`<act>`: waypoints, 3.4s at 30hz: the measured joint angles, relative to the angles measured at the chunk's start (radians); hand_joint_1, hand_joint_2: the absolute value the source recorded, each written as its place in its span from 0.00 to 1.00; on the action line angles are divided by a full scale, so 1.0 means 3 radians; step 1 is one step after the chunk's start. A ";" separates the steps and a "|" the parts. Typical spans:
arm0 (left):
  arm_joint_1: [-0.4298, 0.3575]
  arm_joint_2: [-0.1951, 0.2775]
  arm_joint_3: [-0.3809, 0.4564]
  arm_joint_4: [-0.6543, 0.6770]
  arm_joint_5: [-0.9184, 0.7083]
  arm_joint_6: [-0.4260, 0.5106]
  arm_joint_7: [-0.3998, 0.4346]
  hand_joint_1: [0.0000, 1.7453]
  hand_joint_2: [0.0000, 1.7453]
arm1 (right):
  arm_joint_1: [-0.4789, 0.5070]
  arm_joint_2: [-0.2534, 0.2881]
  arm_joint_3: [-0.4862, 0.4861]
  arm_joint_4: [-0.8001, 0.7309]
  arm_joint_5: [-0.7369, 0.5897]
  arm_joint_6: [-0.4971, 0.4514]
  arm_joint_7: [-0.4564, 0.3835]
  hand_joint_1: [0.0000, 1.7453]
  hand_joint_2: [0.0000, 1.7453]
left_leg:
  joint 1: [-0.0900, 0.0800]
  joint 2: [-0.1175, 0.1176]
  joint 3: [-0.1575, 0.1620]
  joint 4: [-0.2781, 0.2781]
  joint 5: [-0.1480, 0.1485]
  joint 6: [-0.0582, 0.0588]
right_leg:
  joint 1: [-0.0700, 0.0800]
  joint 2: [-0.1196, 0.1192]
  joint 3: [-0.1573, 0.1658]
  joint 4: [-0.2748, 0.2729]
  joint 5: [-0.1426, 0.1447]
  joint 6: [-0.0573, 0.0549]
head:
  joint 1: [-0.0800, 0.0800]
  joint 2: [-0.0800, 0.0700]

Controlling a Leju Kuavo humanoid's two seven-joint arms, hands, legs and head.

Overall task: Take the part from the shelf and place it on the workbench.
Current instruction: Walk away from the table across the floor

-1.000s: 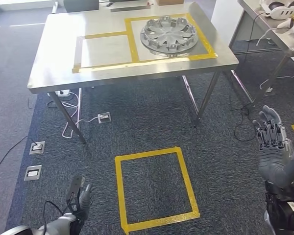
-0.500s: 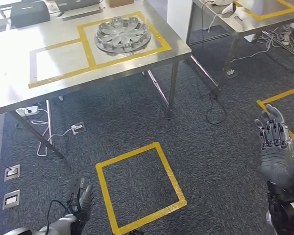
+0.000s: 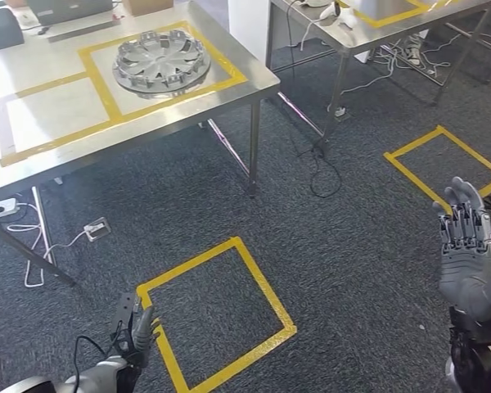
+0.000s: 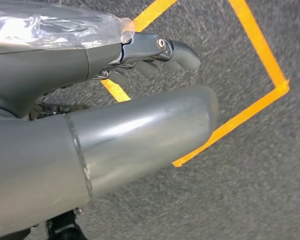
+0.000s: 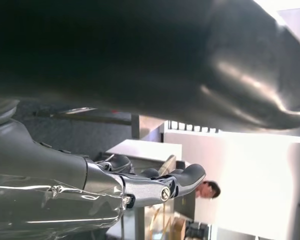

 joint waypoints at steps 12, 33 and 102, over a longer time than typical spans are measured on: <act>-0.0016 0.0010 0.0002 -0.0001 0.0060 0.0009 -0.0002 0.00 0.00 | -0.0093 -0.0004 0.0051 0.0012 -0.0019 -0.0046 -0.0017 0.00 0.00 | -0.0006 0.0030 -0.0130 0.0428 -0.0304 -0.0163 | 0.0022 -0.0083 0.0496 -0.0968 0.0413 -0.0179 | -0.0040 0.0000; 0.0059 0.0071 0.0045 -0.0001 0.0152 -0.0013 -0.0074 0.00 0.00 | -0.0070 0.0011 0.0149 0.0206 -0.0092 0.0254 -0.0188 0.00 0.00 | 0.0011 0.0083 0.0011 -0.0011 -0.0004 -0.0044 | -0.0025 -0.0061 0.0145 -0.0280 0.0201 0.0015 | -0.0011 0.0000; -0.0058 -0.0019 0.0048 -0.0011 0.0040 0.0011 0.0004 0.00 0.00 | 0.0134 0.0080 -0.0175 0.0115 -0.0050 0.0358 -0.0101 0.00 0.00 | -0.0040 0.0225 -0.0013 0.0121 -0.0145 -0.0144 | 0.0042 -0.0119 0.0483 -0.0946 0.0397 -0.0172 | -0.0026 0.0000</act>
